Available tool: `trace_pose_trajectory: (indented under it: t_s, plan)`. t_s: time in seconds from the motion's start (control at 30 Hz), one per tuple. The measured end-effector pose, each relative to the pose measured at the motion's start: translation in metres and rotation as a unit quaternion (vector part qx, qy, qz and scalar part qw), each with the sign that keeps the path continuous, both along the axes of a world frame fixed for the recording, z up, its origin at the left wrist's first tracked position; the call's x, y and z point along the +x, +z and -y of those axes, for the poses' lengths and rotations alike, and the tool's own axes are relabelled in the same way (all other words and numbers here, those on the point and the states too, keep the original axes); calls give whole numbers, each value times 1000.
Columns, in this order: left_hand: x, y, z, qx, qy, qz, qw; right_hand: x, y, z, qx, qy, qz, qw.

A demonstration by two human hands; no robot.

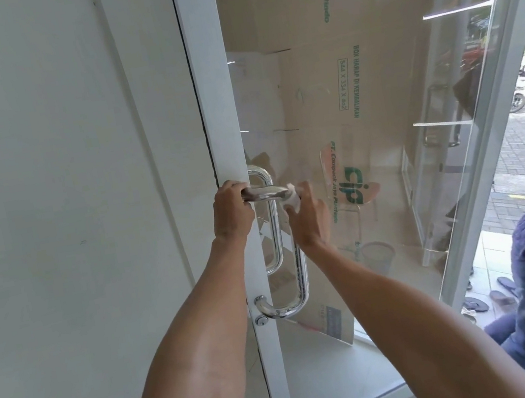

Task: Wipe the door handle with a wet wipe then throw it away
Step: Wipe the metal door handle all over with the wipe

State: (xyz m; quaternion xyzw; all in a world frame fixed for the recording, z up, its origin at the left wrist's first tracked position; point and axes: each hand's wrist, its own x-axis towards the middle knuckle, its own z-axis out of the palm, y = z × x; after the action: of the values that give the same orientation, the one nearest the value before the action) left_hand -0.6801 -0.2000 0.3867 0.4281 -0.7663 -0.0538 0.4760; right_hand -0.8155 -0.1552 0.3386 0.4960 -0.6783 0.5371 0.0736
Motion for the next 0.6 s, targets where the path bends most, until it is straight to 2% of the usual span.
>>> trace_pose_trajectory:
  t_s: [0.1, 0.17, 0.27, 0.37, 0.5, 0.6]
  plan:
    - [-1, -1, 1, -1, -3, -6, 1000, 1, 20, 7, -1, 37, -111, 993]
    - [-2, -2, 1, -3, -5, -5, 1000, 0, 20, 10, 14, 33, -137, 990]
    - [-1, -2, 3, -4, -9, -10, 1000, -5, 3, 12, 33, -15, -21, 999]
    - [-1, -4, 4, 1, -6, -17, 1000, -5, -24, 11, 80, -31, 79, 993]
    - [-1, -3, 5, 3, -7, -20, 1000, -2, -60, 7, 154, -40, 126, 979]
    - [1, -1, 6, 0, -10, -15, 1000, -2, -62, 7, 159, -42, 127, 978]
